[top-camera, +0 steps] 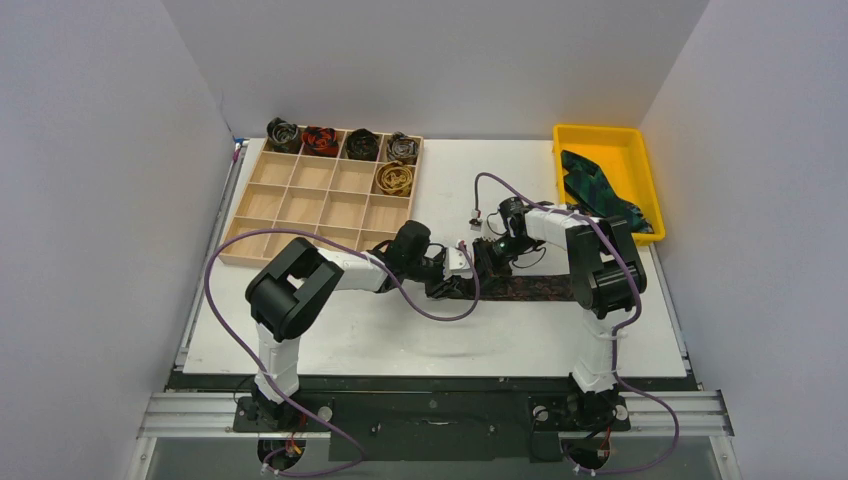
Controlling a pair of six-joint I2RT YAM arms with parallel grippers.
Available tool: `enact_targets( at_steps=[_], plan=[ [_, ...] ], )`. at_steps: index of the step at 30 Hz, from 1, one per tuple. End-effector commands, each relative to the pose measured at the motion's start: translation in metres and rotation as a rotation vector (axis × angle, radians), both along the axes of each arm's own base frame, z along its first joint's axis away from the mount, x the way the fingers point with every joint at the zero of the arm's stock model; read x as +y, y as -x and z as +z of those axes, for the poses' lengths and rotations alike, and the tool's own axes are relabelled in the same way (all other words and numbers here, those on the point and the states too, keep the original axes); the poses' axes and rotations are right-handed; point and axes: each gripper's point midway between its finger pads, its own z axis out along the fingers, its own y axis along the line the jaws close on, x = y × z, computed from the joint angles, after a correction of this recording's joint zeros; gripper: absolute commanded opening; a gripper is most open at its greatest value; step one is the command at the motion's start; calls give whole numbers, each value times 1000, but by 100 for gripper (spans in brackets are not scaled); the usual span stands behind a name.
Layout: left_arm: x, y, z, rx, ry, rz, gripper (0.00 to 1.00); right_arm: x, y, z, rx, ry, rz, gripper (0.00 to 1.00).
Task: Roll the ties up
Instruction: Roll the tie at the center of the board.
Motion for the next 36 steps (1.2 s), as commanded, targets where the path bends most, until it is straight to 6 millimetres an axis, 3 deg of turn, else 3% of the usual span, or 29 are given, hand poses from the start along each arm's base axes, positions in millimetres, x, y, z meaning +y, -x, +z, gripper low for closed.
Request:
enact_targets(
  at_steps=[1, 7, 11, 18, 28, 36],
  plan=[
    [33, 18, -58, 143, -185, 46, 29, -13, -17, -33, -48, 119, 10, 6],
    [31, 2, -35, 183, -18, 94, 60, -36, -12, -56, -52, 252, 33, 5],
    [31, -8, -9, 108, 124, 118, 70, -45, -12, -60, -67, 308, 55, 3],
    [20, -3, -5, 105, 195, 66, 69, -56, -20, -63, -79, 380, 66, 0],
    [-14, 8, 26, 64, 303, -27, 53, -59, -23, -66, -78, 425, 93, 0],
    [-33, 9, 25, 66, 320, -30, 43, -56, -18, -65, -82, 417, 127, 0]
  ],
)
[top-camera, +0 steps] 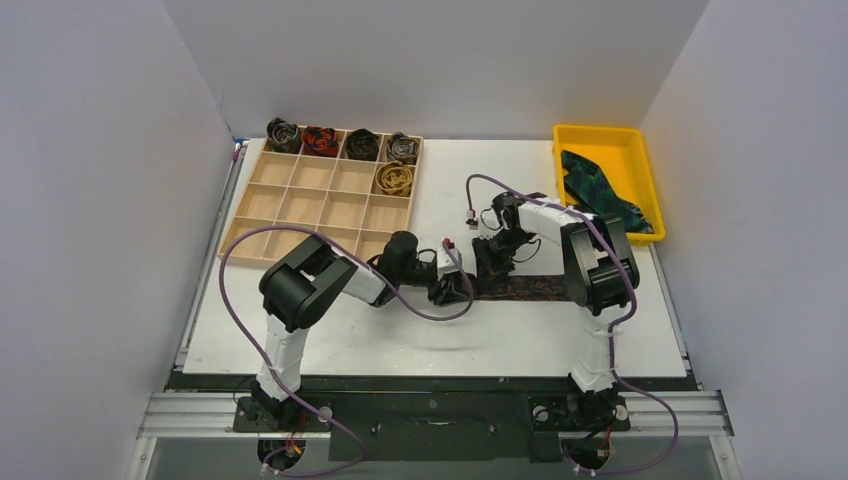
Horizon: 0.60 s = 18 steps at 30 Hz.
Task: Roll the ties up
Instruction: Roll the tie at the center of the board.
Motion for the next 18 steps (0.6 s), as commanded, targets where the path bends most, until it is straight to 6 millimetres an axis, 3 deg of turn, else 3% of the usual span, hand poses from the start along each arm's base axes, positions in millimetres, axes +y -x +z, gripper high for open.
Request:
enact_targets(
  at_steps=[1, 7, 10, 14, 18],
  plan=[
    [-18, 0, 13, -24, 55, -27, 43, -40, -12, -52, -97, 239, 96, 0],
    [-33, -2, 1, -47, 10, 3, 42, -31, -9, -50, -95, 198, 117, 0],
    [-33, -7, -21, -15, -69, 34, 40, -26, -9, -46, -98, 167, 123, 0],
    [-15, -7, -55, 19, -207, 47, 32, -19, -7, -30, -114, 106, 133, 0],
    [20, 3, -82, 63, -344, 37, 23, -20, -10, 3, -154, 31, 104, 2]
  ],
)
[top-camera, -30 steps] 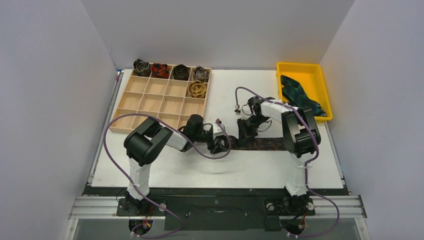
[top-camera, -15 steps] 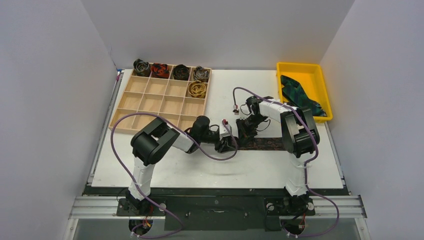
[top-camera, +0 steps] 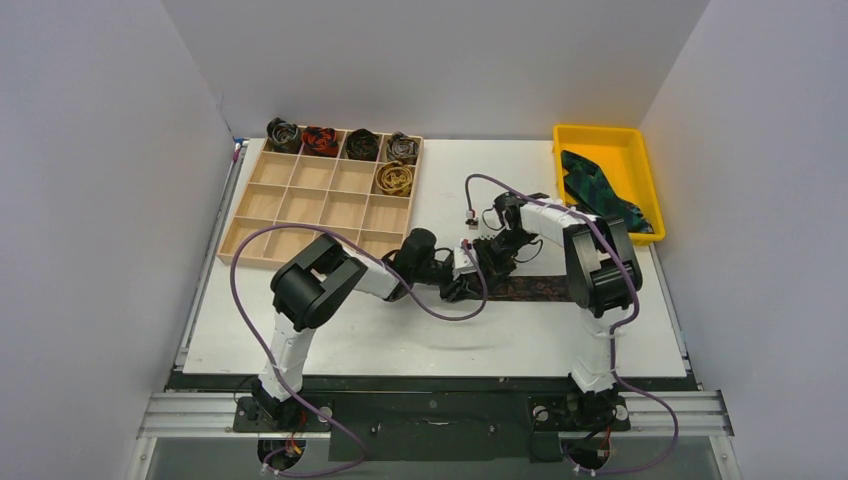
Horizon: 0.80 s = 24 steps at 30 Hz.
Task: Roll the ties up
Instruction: Roll the tie at the center of the board.
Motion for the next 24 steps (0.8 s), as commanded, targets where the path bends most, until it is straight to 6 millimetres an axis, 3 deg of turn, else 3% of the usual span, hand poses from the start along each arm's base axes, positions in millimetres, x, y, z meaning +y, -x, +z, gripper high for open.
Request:
enact_targets(
  at_steps=[1, 4, 7, 13, 21, 23, 24],
  plan=[
    [55, 17, -72, 90, -302, 25, 22, -20, -14, 13, -132, 14, 23, 5],
    [66, 25, -78, 89, -352, 5, 21, -27, -18, 40, -127, -63, -70, 14],
    [68, 30, -81, 102, -383, -5, 21, -17, -15, 58, -84, -174, -131, 31],
    [63, 30, -80, 106, -390, -7, 22, 11, -9, 65, 4, -300, -179, 41],
    [66, 33, -79, 114, -397, -8, 24, 18, -1, 42, 18, -260, -108, 41],
    [66, 33, -79, 116, -397, -8, 24, 15, -3, 33, 17, -231, -107, 32],
    [67, 33, -79, 118, -397, -8, 24, 12, -4, 28, 20, -212, -111, 21]
  ],
)
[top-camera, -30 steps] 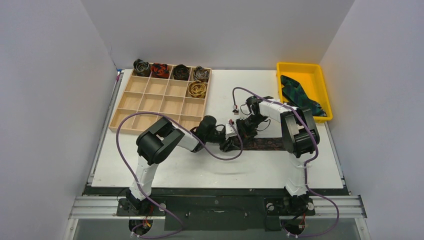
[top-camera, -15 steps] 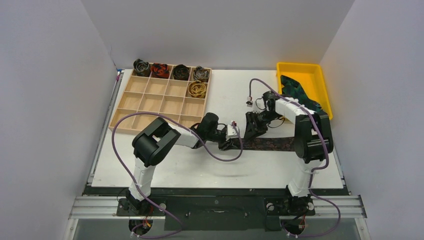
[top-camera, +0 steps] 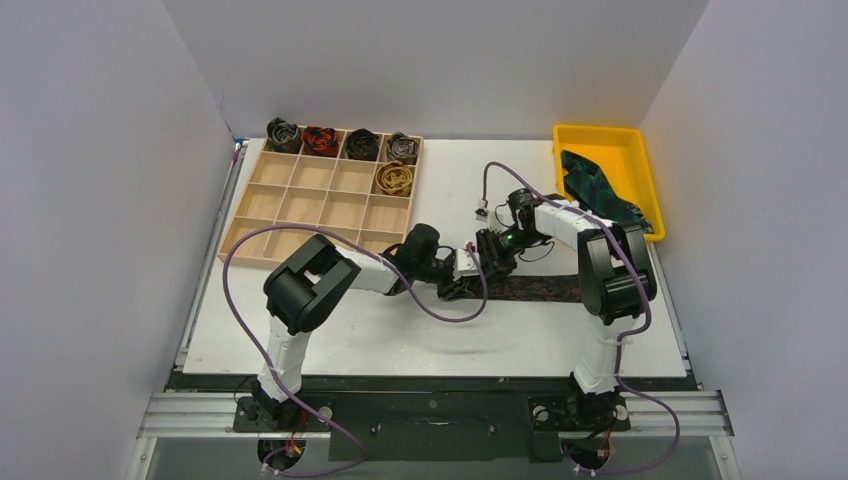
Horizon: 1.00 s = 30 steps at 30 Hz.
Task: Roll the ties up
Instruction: Roll the tie at the center of the board.
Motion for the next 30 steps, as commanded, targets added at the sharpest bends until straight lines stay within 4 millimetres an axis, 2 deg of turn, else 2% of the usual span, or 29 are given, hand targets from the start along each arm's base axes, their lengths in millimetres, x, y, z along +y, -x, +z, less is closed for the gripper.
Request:
enact_targets(
  at_steps=[1, 2, 4, 5, 9, 11, 16, 19, 22, 23, 24, 25, 26, 27, 28, 30],
  plan=[
    [56, 32, -76, 167, -290, 56, 25, -7, -7, -18, -29, 32, 23, 17],
    [56, 32, -76, 168, -290, 57, 25, -10, -7, -21, -28, 46, 24, 6],
    [56, 30, -74, 168, -285, 63, 28, -17, -7, -26, -34, 76, 30, 0],
    [56, 29, -74, 172, -283, 67, 30, -21, -7, -27, -37, 86, 34, 0],
    [51, 22, -62, 196, -237, 88, 49, -43, -11, -40, -63, 205, 36, 0],
    [44, 14, -49, 178, -187, 101, 59, -52, -13, -45, -81, 261, 39, 0],
    [28, -1, -7, 134, -52, 143, 70, -72, -24, -55, -127, 394, 39, 0],
    [22, -7, 16, 129, 10, 171, 84, -83, -27, -60, -137, 463, 48, 0],
    [24, -11, 29, 136, 56, 218, 98, -81, -23, -60, -153, 480, 104, 0],
    [22, -15, 43, 112, 107, 220, 98, -80, -20, -60, -155, 480, 119, 0],
    [28, -12, 42, 159, 123, 233, 97, -77, -17, -59, -165, 476, 144, 0],
    [26, -17, 62, 129, 197, 234, 97, -74, -13, -60, -168, 471, 165, 0],
    [34, -13, 62, 209, 225, 261, 97, -71, -12, -59, -175, 459, 171, 0],
    [34, -18, 84, 178, 307, 254, 97, -68, -10, -60, -180, 455, 183, 0],
    [40, -18, 94, 217, 346, 248, 97, -66, -9, -59, -187, 446, 189, 0],
    [47, -22, 103, 273, 342, 249, 97, -60, -7, -59, -201, 435, 210, 0]
  ],
)
